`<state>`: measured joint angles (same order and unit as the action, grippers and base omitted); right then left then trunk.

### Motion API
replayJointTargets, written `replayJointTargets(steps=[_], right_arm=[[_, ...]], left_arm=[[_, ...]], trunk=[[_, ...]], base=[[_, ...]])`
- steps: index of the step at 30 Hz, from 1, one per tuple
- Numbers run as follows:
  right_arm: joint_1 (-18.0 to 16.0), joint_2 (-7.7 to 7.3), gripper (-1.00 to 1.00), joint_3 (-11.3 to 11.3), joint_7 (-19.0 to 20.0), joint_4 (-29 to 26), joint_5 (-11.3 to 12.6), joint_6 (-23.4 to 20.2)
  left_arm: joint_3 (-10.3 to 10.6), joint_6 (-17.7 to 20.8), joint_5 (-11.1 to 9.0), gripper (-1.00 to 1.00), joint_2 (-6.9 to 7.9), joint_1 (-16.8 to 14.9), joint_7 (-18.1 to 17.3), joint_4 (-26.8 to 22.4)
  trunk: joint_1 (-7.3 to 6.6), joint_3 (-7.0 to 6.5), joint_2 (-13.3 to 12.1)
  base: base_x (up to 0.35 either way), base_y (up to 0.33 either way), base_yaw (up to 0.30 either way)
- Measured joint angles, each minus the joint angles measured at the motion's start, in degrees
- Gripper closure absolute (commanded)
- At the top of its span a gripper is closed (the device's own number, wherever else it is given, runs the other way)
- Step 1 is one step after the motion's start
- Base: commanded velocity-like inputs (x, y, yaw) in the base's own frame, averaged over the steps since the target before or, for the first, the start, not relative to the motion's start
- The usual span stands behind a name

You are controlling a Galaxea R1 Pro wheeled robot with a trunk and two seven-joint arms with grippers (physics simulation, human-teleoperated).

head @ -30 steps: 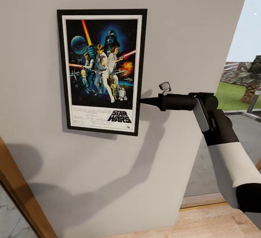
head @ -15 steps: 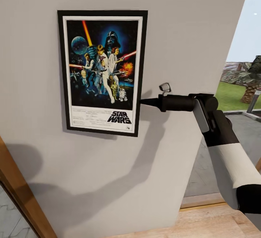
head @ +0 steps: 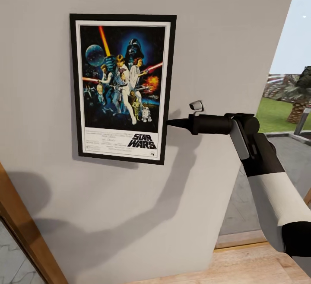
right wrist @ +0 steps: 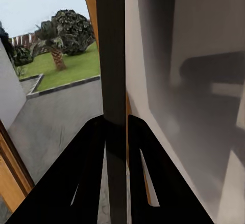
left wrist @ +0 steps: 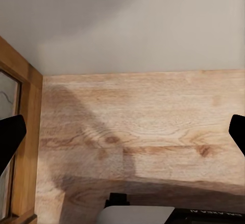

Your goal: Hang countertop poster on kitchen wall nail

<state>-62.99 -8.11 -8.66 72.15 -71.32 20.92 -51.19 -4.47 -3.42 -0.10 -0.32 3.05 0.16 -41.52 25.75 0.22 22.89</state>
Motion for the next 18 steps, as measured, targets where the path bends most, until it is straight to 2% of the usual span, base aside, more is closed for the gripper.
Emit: replayJointTargets(steps=[13, 18], right_arm=[[-0.56, 0.11, 1.0, 0.01, -0.21, 0.05, 0.39, -1.1], [-1.08, 0.25, 1.0, 0.08, 0.46, -0.03, 1.1, -4.11]], left_arm=[[0.0, 0.02, 0.02, -1.0, 0.0, 0.0, 0.01, 0.07], [0.0, 0.04, 0.0, -1.0, 0.0, 0.0, 0.01, 0.02]], trunk=[[0.0, 0.0, 0.0], [-0.01, 0.0, 0.02]], base=[[0.0, 0.0, 0.0], [0.0, 0.0, 0.0]])
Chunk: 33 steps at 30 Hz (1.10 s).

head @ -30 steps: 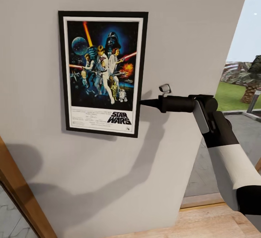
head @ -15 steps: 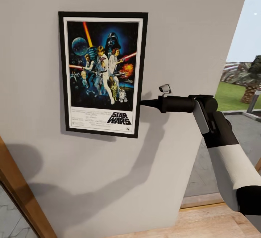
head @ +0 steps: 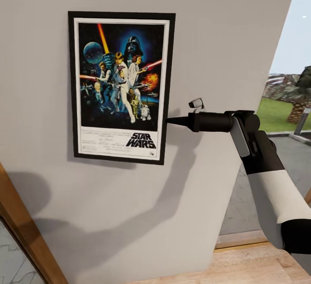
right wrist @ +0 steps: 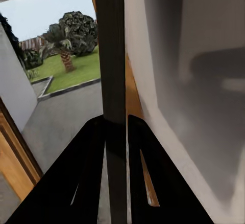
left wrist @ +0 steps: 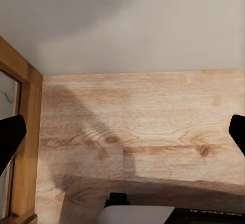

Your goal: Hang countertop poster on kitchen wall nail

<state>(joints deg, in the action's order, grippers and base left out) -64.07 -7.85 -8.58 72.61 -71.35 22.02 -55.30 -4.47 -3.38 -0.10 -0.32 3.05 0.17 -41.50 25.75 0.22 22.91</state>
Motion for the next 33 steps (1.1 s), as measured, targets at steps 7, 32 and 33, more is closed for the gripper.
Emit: replayJointTargets(steps=[7, 32, 33], right_arm=[[-0.13, 0.1, 1.0, 0.02, 0.33, -0.02, -0.02, -0.68], [-2.2, 0.19, 1.0, -0.1, -0.76, 0.09, -0.3, -1.21], [-2.21, 0.19, 1.0, -0.09, -0.78, 0.09, -0.3, -1.22]], left_arm=[[0.0, -0.03, 0.01, -1.0, 0.0, 0.0, -0.01, -0.02], [0.0, 0.01, 0.02, -1.0, 0.0, -0.01, -0.01, -0.02], [0.0, -0.01, 0.02, -1.0, 0.0, -0.01, -0.01, -0.02]], trunk=[[0.0, 0.0, 0.0], [0.0, 0.01, -0.02], [0.0, 0.01, -0.02]], base=[[0.0, 0.0, 0.0], [0.0, 0.0, 0.0], [0.0, 0.0, 0.0]])
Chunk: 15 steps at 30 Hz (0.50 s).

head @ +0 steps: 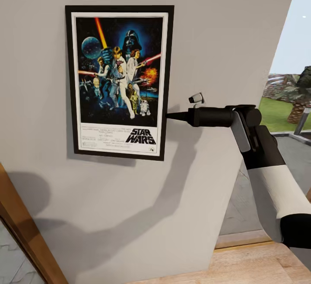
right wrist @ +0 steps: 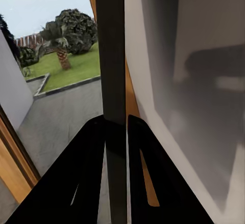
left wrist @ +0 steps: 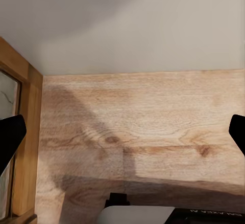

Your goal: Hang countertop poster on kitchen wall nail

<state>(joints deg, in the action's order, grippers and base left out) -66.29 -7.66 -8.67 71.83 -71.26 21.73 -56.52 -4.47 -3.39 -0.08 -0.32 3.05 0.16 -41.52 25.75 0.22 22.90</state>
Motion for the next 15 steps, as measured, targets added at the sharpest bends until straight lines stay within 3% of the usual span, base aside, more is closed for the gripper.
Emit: replayJointTargets(steps=[15], right_arm=[[0.05, -0.02, 1.0, -0.02, -0.09, -0.08, -0.25, 0.43]], left_arm=[[0.0, 0.03, -0.01, -1.0, 0.0, 0.0, 0.0, 0.0]], trunk=[[0.0, 0.0, 0.0]], base=[[0.0, 0.0, 0.0]])
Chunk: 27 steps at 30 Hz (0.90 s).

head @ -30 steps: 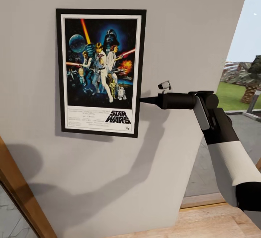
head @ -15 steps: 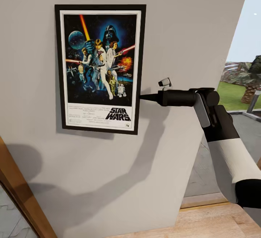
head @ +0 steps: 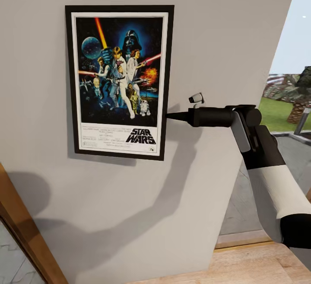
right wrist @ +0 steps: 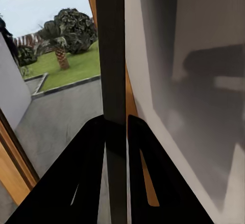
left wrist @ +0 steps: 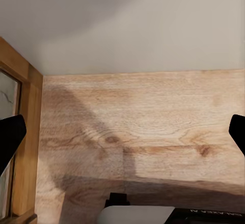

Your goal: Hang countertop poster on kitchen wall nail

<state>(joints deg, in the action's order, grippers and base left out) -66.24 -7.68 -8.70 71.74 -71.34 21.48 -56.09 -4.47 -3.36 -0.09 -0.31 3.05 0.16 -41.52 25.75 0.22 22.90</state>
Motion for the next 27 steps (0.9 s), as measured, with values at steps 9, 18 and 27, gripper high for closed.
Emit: replayJointTargets(steps=[9, 18, 27], right_arm=[[-0.01, -0.08, 1.0, -0.07, 0.08, 0.0, -0.2, 0.29], [0.42, -0.19, 1.0, -0.1, 0.19, -0.84, -1.2, 1.43], [0.42, -0.19, 1.0, -0.1, 0.19, -0.84, -1.2, 1.43]], left_arm=[[0.0, -0.04, 0.0, -1.0, 0.0, 0.0, 0.0, 0.0], [-0.13, -0.12, 0.0, -1.0, -0.18, 0.0, 0.05, -0.48], [-0.13, -0.12, 0.0, -1.0, -0.18, 0.0, 0.05, -0.48]], trunk=[[0.0, 0.0, 0.0], [0.01, 0.0, -0.03], [0.01, 0.0, -0.03]], base=[[0.0, 0.0, 0.0], [0.0, 0.0, 0.0], [0.0, 0.0, 0.0]])
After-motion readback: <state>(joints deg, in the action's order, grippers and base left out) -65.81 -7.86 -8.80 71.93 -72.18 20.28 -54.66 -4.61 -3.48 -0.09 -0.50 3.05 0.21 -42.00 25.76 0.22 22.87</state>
